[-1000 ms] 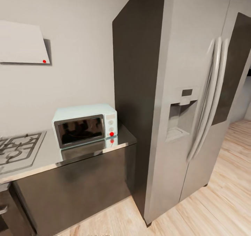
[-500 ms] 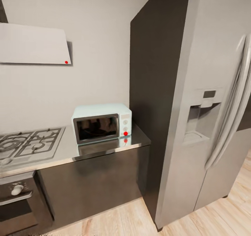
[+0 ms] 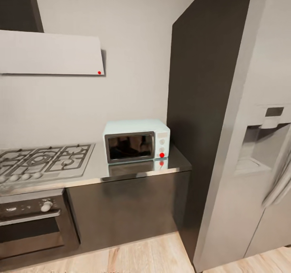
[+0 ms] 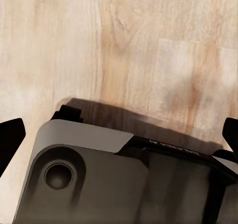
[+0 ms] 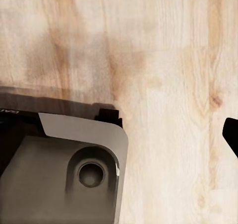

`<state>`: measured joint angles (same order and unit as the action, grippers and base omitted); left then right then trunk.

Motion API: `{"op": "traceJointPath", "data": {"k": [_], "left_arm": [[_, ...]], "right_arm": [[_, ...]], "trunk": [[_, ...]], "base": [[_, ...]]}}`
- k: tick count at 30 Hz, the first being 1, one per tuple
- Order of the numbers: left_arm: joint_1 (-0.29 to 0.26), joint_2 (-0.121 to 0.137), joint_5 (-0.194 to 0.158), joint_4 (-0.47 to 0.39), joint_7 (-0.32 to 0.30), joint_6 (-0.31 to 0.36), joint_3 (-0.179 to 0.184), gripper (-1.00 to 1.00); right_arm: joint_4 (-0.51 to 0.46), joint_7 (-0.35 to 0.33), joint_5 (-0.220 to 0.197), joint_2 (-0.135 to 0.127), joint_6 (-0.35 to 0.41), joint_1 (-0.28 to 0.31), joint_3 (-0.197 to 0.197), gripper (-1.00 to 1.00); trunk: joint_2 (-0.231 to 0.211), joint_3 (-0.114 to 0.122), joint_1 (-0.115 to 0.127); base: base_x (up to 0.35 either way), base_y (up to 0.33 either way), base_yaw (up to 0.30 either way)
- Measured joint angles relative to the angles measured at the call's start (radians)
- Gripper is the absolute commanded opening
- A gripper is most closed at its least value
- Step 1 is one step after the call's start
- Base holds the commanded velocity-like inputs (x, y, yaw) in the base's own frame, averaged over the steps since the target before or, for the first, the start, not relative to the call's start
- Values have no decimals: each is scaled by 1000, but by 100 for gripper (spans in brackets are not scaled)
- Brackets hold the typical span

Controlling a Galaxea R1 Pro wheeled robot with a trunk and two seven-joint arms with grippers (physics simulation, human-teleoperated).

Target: In the kitchen, take the popcorn bag from the countertop, put it into the microwave, and heat it until the popcorn is cooked so the cooked popcorn ends up inside the bag.

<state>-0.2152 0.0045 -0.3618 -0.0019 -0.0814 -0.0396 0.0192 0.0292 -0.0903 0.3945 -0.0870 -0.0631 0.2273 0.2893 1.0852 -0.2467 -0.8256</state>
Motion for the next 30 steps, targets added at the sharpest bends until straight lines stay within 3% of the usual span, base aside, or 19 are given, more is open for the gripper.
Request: {"op": "traceJointPath", "data": {"k": [23,30], "left_arm": [[0,2,-4,0,3,2,0,100],[0,1,-4,0,3,2,0,100]], "right_arm": [[0,6,0,1,-10,0,1,100],[0,5,0,2,-14,0,1,100]], "trunk": [[0,0,0],[0,0,0]], "base": [[0,0,270],[0,0,52]]}}
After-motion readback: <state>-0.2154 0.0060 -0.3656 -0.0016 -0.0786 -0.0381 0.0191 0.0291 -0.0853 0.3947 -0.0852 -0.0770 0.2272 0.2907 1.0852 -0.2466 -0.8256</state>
